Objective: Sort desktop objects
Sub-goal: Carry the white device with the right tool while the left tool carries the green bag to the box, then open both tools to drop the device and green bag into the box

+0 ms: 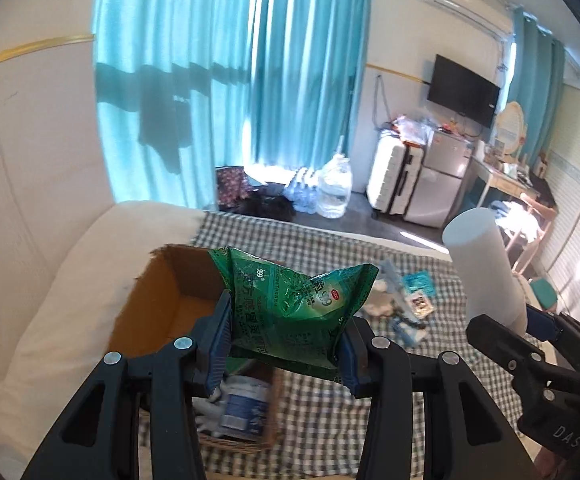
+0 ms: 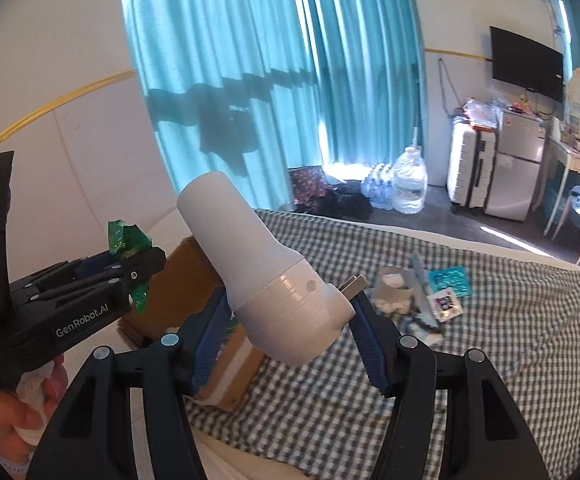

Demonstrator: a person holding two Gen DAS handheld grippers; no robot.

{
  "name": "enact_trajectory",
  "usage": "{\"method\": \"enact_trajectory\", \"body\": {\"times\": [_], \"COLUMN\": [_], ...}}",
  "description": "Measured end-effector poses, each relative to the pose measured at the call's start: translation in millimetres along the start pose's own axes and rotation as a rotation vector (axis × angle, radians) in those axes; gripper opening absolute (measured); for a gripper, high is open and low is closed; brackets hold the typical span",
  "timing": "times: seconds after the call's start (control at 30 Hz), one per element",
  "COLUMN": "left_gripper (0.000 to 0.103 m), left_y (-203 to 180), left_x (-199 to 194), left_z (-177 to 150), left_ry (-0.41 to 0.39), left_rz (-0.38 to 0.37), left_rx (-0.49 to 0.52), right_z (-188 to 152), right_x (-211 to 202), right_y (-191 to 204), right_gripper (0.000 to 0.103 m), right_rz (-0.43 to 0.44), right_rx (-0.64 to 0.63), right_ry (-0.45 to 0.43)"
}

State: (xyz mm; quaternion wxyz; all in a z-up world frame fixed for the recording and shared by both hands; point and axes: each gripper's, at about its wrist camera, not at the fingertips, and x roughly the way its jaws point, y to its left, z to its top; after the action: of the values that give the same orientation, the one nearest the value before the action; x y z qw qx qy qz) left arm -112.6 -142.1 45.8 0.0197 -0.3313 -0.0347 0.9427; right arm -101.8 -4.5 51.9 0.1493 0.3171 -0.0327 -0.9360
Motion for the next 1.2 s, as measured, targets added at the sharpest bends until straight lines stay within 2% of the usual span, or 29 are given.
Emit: {"method": "enact_trajectory", "body": {"times": [0.2,0.4,0.67,0.83,0.9,0.93,1.03,1.1,1.2], "left_gripper": [0.046,0.046,0.046,0.046,0.048,0.053,0.080,0.082,0.082], "left_y": [53.6,95.4,122.1,130.4,131.3,131.4,130.0,127.1,125.4], "left_x": [21.2,61.4,125.5,160.5,169.2,172.8,176.5,175.0,175.5], "left_z": [-14.2,-39.6,-61.3,-57.4,-53.6,-52.1,-51.8,-55.0,-61.2], "left_ry": [0.058,0.144,0.255,0.299,0.303,0.305,0.305,0.299,0.332], "left_rz": [0.063,0.099,0.104,0.120,0.132,0.131,0.122,0.127,0.138], "left_rx": [-0.046,-0.086,-0.127,-0.134,-0.136,-0.140,-0.144,-0.124,-0.100], "right_z": [-4.1,-16.5,-17.0,-5.8,0.9,3.7,10.6,11.6,10.9], "right_x": [47.6,108.3,201.4,247.4,261.5,267.3,275.0,276.7,273.7], "right_y": [47.1,73.1,79.6,75.6,73.8,73.9,76.6,77.7,73.5], "right_gripper": [0.060,0.060,0.060,0.060,0.061,0.061,0.062,0.062,0.062], "right_rz": [0.083,0.127,0.127,0.157,0.179,0.186,0.194,0.190,0.195], "right_rx": [-0.025,-0.017,-0.009,0.054,0.088,0.093,0.080,0.080,0.100], "right_ry": [0.059,0.160,0.289,0.322,0.326,0.329,0.307,0.302,0.299]}}
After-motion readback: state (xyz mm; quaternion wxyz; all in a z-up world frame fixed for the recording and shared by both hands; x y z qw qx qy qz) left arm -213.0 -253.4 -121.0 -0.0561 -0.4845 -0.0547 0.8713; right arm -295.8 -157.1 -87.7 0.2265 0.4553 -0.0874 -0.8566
